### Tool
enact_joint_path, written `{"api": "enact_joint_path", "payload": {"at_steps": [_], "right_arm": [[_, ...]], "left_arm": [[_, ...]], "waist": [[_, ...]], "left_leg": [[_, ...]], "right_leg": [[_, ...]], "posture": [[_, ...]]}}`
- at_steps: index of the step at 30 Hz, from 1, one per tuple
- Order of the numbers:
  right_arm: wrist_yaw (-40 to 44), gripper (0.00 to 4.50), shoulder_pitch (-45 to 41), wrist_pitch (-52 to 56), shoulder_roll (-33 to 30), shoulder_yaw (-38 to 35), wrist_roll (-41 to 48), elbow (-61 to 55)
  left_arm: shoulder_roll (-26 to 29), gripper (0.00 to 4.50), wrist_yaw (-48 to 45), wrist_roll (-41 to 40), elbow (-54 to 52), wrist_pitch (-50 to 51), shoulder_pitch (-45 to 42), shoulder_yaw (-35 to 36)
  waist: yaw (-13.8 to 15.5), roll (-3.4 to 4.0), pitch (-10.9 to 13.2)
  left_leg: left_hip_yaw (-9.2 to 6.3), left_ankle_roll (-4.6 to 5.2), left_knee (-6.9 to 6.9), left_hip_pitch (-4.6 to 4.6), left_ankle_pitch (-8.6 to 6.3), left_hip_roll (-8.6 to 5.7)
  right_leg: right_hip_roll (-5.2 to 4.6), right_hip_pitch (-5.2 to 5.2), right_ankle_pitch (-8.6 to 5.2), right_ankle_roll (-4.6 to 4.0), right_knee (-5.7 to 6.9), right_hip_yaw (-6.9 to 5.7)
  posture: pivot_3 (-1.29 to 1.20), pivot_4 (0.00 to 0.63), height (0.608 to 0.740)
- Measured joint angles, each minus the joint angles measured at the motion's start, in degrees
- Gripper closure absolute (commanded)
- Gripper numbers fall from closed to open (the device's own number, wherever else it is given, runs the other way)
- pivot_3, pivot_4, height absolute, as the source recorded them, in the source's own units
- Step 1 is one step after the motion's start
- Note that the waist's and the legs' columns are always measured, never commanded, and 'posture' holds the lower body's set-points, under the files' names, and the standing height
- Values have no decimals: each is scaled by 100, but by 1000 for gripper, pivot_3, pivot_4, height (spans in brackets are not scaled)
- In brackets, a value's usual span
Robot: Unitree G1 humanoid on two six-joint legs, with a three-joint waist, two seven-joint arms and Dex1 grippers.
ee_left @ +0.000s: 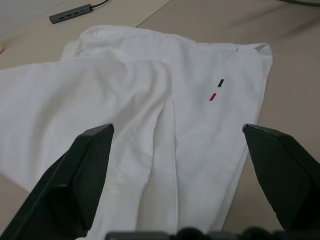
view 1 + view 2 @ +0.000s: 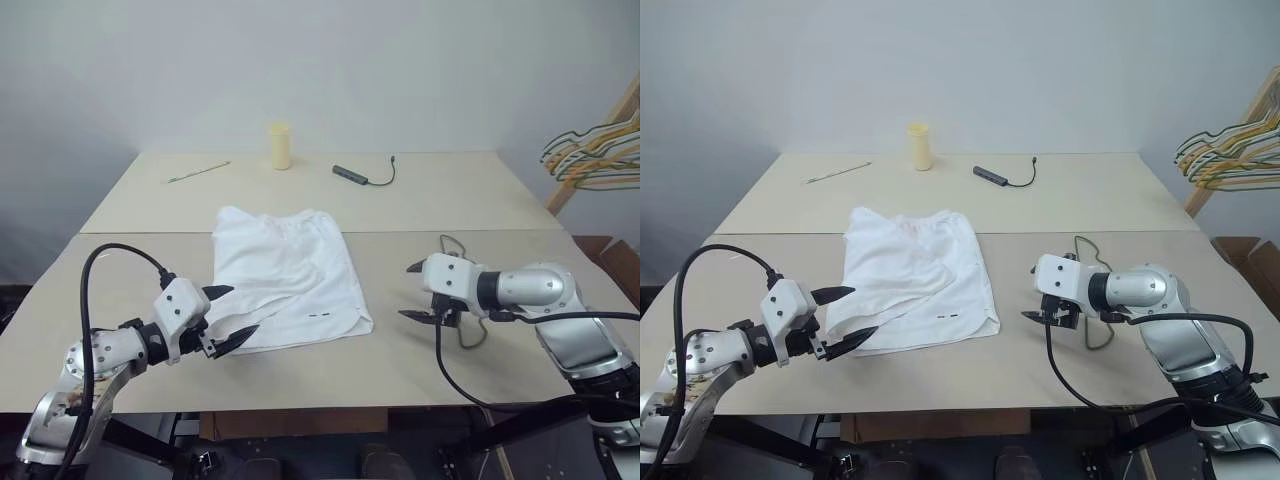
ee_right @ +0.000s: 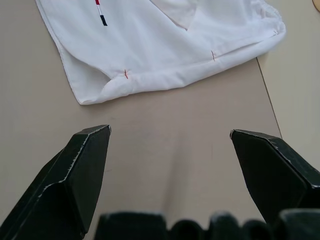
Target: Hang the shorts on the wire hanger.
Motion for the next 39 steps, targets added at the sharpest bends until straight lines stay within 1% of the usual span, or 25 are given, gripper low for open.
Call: {"api": "enact_joint_path", "payload": {"at_steps": [9, 14, 19, 23, 28, 31, 35, 39], "right_arm": [[-6, 47, 1, 0, 2, 1, -19, -2], [-12, 47, 1, 1, 3, 1, -28, -1], [-22, 47, -16, 5, 5, 0, -80, -2], [-165, 47, 44, 124, 2, -66, -80, -180], [-531, 47, 236, 364, 49, -224, -92, -390], [-668, 47, 260, 379, 68, -227, -111, -412], [-842, 47, 239, 405, 150, -229, -190, -406], [-924, 47, 180, 473, 190, -236, -194, -406]], "left_arm": [[-103, 0, 283, 3, -13, 151, -111, 15], [-111, 0, 294, 0, -14, 250, -177, 11], [-213, 0, 261, -99, -61, 386, -417, -120], [-272, 0, 14, -96, 23, 389, -598, -583], [-739, 0, -50, 52, 163, 560, -1447, -1488], [-1069, 0, 7, 342, 363, 723, -1862, -2167], [-1511, 0, 293, 591, 637, 1232, -2191, -2670], [-1586, 0, 596, 1212, 822, 1598, -2438, -3269]], "waist": [[-3, 0, 0], [-15, 0, 0], [-37, 0, 0], [-64, 0, 0], [-77, -1, -1], [-173, -2, -2], [-332, -2, -2], [-438, -1, -2]], "left_leg": [[0, 0, 0, 0, 0, 0], [0, 0, 0, 0, 0, 0], [0, 0, 1, 0, 0, -2], [0, 0, 1, -2, 0, -2], [0, 0, 9, -2, 0, -8], [-1, 0, 8, -5, 0, -9], [-1, 2, 8, -5, -1, -9], [-2, 3, 8, -3, -1, -10]], "right_leg": [[0, 0, 0, 0, 0, 0], [0, 0, 0, 0, 0, 0], [0, 1, 0, 0, 0, 1], [0, -1, 0, 0, 0, 1], [0, 7, 3, 5, -2, 5], [0, 5, 2, 6, -3, 7], [0, 4, 2, 7, 0, 13], [1, 5, 1, 8, 1, 18]], "posture": [[-41, 0, 740], [-68, 0, 740], [-114, 0, 740], [-143, 0, 740], [-157, 0, 740], [-168, 0, 740], [-174, 0, 740], [-174, 0, 740]]}}
